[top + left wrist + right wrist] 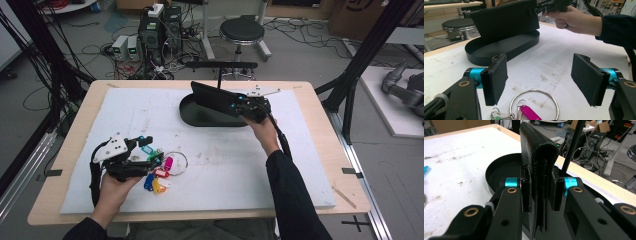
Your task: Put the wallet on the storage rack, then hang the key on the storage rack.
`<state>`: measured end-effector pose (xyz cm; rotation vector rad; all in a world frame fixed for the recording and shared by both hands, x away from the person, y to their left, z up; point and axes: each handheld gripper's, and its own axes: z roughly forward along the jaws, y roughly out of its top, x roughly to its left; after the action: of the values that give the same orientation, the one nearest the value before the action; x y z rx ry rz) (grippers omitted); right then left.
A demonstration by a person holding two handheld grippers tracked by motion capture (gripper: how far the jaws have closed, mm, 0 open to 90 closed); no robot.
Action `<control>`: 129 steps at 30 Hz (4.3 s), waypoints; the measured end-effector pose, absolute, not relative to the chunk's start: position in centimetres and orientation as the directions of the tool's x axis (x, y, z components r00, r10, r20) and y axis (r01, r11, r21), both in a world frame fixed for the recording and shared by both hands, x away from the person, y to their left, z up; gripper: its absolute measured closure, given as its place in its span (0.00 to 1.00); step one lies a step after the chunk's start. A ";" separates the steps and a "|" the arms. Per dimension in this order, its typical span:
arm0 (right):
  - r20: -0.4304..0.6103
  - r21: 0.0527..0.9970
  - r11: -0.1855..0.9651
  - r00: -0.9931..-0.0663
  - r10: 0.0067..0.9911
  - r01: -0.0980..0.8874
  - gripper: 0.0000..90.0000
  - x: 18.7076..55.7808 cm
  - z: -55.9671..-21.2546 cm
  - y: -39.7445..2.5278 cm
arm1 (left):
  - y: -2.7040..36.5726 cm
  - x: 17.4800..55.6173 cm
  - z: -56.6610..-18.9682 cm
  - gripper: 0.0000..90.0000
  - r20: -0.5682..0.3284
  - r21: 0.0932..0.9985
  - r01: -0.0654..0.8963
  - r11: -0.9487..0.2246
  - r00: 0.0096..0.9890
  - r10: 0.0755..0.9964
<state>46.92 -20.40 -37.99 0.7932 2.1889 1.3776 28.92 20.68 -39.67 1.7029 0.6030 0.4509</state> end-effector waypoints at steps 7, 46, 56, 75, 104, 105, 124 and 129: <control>-0.083 0.901 0.368 -0.742 0.666 0.230 0.85 47.8 -38.7 -19.6 | 20.8 28.6 -39.7 0.33 -0.019 0.979 0.139 -0.148 0.788 0.616; -0.058 0.831 0.427 -0.709 0.703 0.356 0.75 50.2 -42.3 -21.4 | 20.8 28.3 -40.2 0.33 -0.005 0.976 0.138 -0.172 0.794 0.608; -0.099 0.824 0.444 -0.681 0.725 0.353 0.59 49.9 -41.9 -21.0 | 20.9 28.4 -40.4 0.33 -0.009 0.973 0.147 -0.176 0.792 0.611; -0.106 0.894 0.364 -0.669 0.736 0.259 0.42 45.6 -37.0 -24.3 | 21.0 29.0 -40.4 0.33 0.006 0.971 0.143 -0.191 0.786 0.619; -0.043 0.943 0.226 -0.584 0.811 0.245 0.34 34.9 -39.5 -32.1 | 21.6 31.4 -40.4 0.33 0.025 0.965 0.160 -0.210 0.737 0.676; -0.052 0.943 0.232 -0.580 0.813 0.240 0.34 34.8 -39.6 -32.2 | 21.6 31.4 -40.4 0.33 0.025 0.965 0.160 -0.210 0.737 0.676; -0.061 0.948 0.218 -0.544 0.837 0.230 0.35 34.3 -39.5 -32.8 | 21.6 31.7 -40.8 0.33 0.006 0.965 0.173 -0.197 0.737 0.675; -0.061 0.952 0.210 -0.535 0.843 0.222 0.35 34.1 -39.3 -32.9 | 21.7 31.6 -40.8 0.33 0.002 0.966 0.173 -0.190 0.734 0.679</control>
<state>34.15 -32.95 -39.29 0.9854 1.8912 1.3398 31.64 21.67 -40.79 1.7357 0.6781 0.5238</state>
